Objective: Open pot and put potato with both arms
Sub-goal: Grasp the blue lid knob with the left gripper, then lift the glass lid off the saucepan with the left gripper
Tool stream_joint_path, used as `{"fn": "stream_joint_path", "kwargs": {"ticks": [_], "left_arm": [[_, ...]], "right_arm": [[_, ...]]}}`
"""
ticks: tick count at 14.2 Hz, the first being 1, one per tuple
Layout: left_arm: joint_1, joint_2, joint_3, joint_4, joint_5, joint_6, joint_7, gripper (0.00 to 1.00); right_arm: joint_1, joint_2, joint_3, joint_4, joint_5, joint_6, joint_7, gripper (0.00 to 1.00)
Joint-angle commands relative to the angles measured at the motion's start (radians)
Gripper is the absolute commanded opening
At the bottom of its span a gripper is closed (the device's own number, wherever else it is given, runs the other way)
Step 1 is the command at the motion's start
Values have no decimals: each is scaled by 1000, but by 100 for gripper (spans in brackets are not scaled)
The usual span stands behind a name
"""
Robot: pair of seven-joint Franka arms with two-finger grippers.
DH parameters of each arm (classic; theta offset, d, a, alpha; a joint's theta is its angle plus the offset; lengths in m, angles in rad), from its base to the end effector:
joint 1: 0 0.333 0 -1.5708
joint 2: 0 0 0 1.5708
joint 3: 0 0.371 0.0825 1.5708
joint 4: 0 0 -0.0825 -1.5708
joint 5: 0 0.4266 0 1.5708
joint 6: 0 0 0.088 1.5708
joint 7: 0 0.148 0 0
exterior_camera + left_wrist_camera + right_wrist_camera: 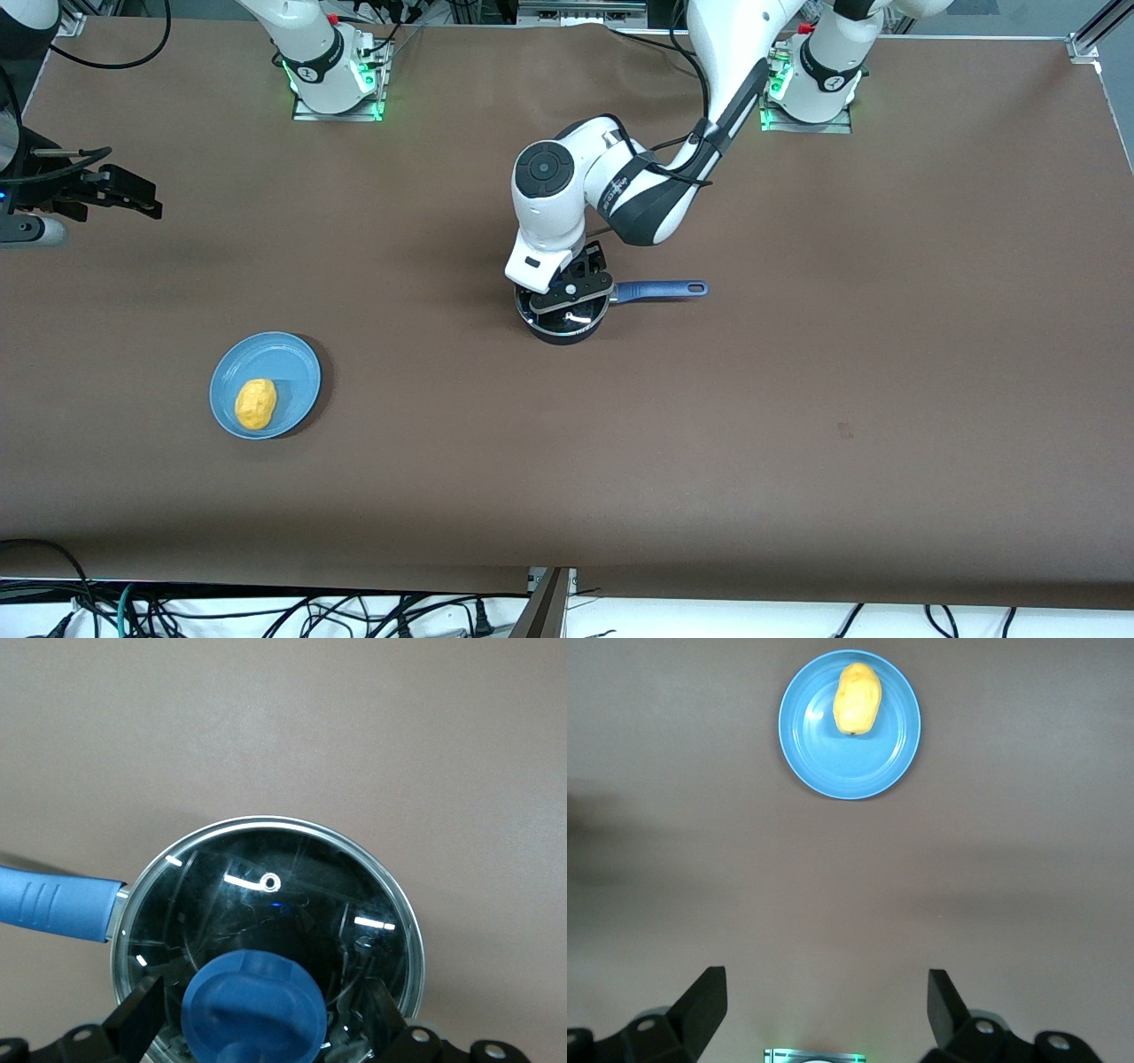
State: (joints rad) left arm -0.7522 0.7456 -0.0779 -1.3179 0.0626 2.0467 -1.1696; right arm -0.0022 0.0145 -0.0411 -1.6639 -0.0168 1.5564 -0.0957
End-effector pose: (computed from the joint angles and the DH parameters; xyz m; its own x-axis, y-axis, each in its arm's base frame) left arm 0.5626 -0.5867 0.2722 0.9458 0.3246 -0.0035 0.3246 -0.9458 -0.0143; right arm 0.5895 -0.0279 0.5814 0.9911 0.0524 -0.1228 0.0535 -0.9986 0.0056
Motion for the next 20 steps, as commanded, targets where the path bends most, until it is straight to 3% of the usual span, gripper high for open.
{"fn": "stream_joint_path", "kwargs": {"ticks": [1,6,12,16,20], "left_arm": [[-13,1,10,-4,37,16,-19,82],[-13,4,10,-6,39,16,-16,62],[7,-49,7,-3,30,-20,7,57],[123,-143,3,-14,-13,-105,229,55],[356,-256,6,-135,-27,-106,688,55]], "right_arm": [[-2,-1,-2,15,-5,-30,2,100],[-2,-1,-2,15,-2,-30,4,100],[-2,-1,-2,15,-2,-32,2,100],[-2,-1,-2,15,-2,-32,1,100],[-2,-1,-2,15,-2,-32,1,100]]}}
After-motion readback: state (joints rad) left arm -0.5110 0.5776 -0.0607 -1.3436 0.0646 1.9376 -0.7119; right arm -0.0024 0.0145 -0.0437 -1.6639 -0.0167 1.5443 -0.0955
